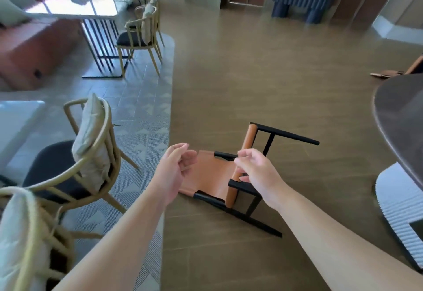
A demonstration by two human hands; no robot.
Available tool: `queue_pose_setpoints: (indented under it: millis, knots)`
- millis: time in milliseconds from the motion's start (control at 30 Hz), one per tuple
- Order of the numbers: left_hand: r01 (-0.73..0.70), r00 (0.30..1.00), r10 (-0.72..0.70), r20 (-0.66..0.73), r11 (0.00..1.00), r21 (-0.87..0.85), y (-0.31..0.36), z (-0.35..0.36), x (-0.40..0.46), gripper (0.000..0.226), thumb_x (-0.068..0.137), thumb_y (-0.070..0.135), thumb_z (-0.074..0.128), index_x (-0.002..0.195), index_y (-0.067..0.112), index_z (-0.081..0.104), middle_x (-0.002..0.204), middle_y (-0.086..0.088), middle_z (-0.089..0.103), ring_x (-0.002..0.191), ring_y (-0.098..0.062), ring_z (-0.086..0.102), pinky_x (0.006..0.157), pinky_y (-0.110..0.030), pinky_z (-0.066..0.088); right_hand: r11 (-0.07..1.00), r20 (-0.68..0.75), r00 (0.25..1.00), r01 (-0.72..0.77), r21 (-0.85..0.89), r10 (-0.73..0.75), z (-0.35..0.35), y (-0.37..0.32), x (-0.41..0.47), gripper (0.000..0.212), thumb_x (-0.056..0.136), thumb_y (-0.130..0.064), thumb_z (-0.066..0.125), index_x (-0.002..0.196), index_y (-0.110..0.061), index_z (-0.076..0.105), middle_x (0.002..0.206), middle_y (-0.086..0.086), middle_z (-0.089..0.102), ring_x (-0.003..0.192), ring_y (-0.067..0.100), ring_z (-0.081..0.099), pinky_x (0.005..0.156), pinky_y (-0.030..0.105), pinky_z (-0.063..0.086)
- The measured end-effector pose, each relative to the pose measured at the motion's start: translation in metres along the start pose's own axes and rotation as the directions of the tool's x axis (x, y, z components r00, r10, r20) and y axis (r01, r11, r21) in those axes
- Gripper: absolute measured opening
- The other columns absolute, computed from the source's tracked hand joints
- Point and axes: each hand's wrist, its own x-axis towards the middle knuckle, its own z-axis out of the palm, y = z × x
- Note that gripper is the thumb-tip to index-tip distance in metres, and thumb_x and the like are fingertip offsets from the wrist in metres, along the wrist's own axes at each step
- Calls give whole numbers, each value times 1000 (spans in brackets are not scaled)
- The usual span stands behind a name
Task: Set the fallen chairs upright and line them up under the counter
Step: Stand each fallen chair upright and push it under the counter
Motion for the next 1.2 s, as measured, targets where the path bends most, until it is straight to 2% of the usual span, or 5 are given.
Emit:
queue_pose_setpoints:
  millis: [233,367,633,767,1200]
  knots:
    - [6,994,-8,-106,1000,-18,13,-39,42,13,97,29,58,106,22,62,95,-2,72,86,-17,67,75,-32,46,998,118,992,-50,29,46,40,-6,74,15,94,-29,59,109,-27,60,107,0,64,95,13,68,81,30,57]
    - [-24,984,21,-178,1000,-17,26,-53,78,15,95,29,59,107,19,60,96,-4,72,83,-17,68,71,-31,47,995,221,974,-73,65,57,62,-9,131,13,95,-25,60,108,-24,60,106,3,63,88,12,67,83,34,56]
    - [-8,962,8,-273,1000,-2,64,-19,180,15,97,24,58,109,16,61,95,-6,72,81,-19,69,68,-30,48,988,301,950,-116,104,80,50,-40,267,14,92,-25,61,105,-22,61,109,7,65,83,13,67,78,34,55]
    - [-12,964,11,-267,1000,-2,78,5,230,14,97,25,59,108,17,60,95,-6,72,79,-18,69,66,-30,49,981,287,954,-129,142,84,28,-57,327,11,92,-24,60,102,-21,62,102,5,67,78,13,66,71,30,51]
    - [63,991,-53,-122,995,77,134,16,397,14,97,25,58,108,16,62,95,-7,72,82,-20,68,70,-31,48,953,176,974,-182,241,141,32,-87,453,15,93,-22,57,106,-17,62,93,0,67,79,12,66,77,33,53]
